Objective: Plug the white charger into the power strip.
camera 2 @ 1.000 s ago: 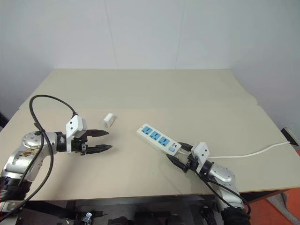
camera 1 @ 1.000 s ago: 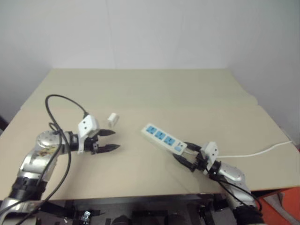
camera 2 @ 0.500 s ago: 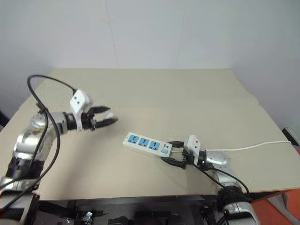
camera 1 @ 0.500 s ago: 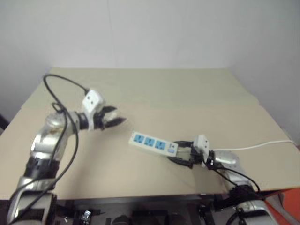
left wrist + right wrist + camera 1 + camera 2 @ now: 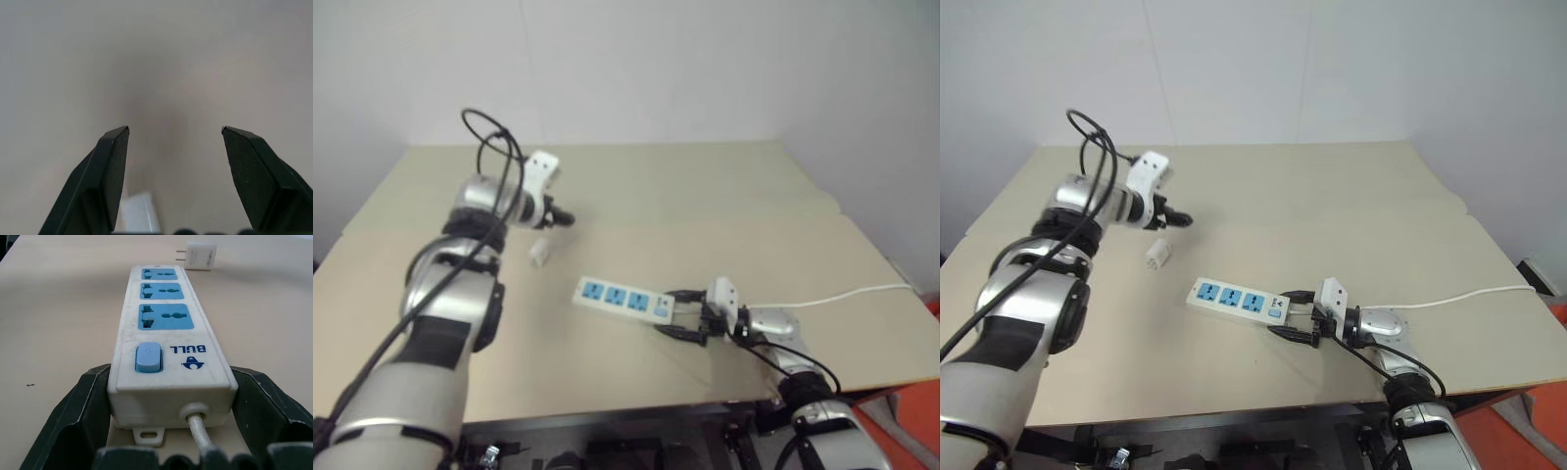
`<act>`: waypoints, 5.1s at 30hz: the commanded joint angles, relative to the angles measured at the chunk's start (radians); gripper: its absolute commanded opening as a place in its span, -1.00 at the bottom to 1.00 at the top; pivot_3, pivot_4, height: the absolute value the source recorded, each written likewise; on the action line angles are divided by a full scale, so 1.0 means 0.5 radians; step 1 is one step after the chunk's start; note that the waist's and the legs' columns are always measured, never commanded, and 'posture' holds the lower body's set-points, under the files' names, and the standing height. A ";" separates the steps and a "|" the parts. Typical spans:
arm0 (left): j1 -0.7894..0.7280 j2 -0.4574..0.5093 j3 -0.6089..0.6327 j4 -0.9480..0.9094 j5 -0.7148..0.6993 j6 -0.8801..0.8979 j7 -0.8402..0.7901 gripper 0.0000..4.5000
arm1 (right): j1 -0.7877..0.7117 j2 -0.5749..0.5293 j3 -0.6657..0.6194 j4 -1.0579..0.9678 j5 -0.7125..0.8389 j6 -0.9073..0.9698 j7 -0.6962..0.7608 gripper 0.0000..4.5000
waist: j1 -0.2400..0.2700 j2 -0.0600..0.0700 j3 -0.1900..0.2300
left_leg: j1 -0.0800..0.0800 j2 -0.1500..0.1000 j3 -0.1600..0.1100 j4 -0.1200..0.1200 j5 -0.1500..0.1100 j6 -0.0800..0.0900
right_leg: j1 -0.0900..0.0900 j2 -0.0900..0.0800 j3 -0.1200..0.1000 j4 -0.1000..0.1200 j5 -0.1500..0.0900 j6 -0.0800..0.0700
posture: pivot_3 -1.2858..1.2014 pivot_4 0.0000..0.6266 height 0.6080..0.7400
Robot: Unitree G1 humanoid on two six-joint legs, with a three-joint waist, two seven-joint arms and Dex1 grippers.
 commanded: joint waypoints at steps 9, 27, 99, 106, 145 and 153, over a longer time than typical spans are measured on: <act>-0.051 0.002 0.113 0.166 0.144 -0.055 0.194 0.44 | 0.124 -0.041 0.050 -0.050 -0.102 0.040 -0.098 0.52 | 0.014 0.000 0.000 | -0.001 -0.001 -0.001 0.000 0.000 0.000 | 0.001 -0.002 -0.002 0.001 0.000 0.000 | 0.03 -0.52 1.00; 0.116 -0.040 0.191 0.196 0.198 -0.028 0.238 0.06 | 0.052 -0.029 0.057 0.001 -0.136 0.057 -0.198 0.52 | 0.010 -0.001 -0.001 | 0.000 -0.001 -0.001 0.000 0.002 -0.004 | 0.001 -0.002 -0.002 0.001 0.000 0.000 | 0.03 -0.52 1.00; 0.921 0.607 -0.204 -2.495 -0.745 1.919 0.225 0.99 | 0.120 -0.071 0.076 -0.010 -0.132 0.077 -0.253 0.52 | 0.026 -0.009 -0.008 | 0.035 -0.005 -0.014 -0.018 0.004 -0.009 | 0.033 -0.008 0.001 -0.013 0.000 -0.001 | 0.03 -0.52 1.00; 0.651 0.629 -0.517 -2.145 -0.806 1.868 0.047 0.99 | 0.125 -0.051 0.073 0.023 -0.130 0.051 -0.284 0.52 | 0.023 -0.009 -0.007 | 0.035 -0.006 -0.008 -0.019 0.005 -0.010 | 0.033 -0.007 0.001 -0.012 0.000 0.000 | 0.03 -0.52 1.00; 0.478 0.538 -1.008 -1.636 -0.610 1.596 -0.342 -0.13 | 0.129 -0.030 0.066 0.034 -0.149 0.059 -0.371 0.52 | 0.017 -0.009 -0.007 | 0.034 -0.005 -0.005 -0.019 0.005 -0.009 | 0.032 -0.006 0.002 -0.013 -0.001 0.001 | 0.03 -0.52 1.00; 0.433 0.655 -0.888 -1.898 -0.644 1.516 -0.444 -0.55 | 0.145 -0.052 0.062 0.006 -0.122 0.065 -0.315 0.52 | 0.016 -0.010 -0.007 | 0.033 -0.005 -0.006 -0.019 0.005 -0.009 | 0.031 -0.006 0.002 -0.013 -0.001 0.001 | 0.03 -0.52 1.00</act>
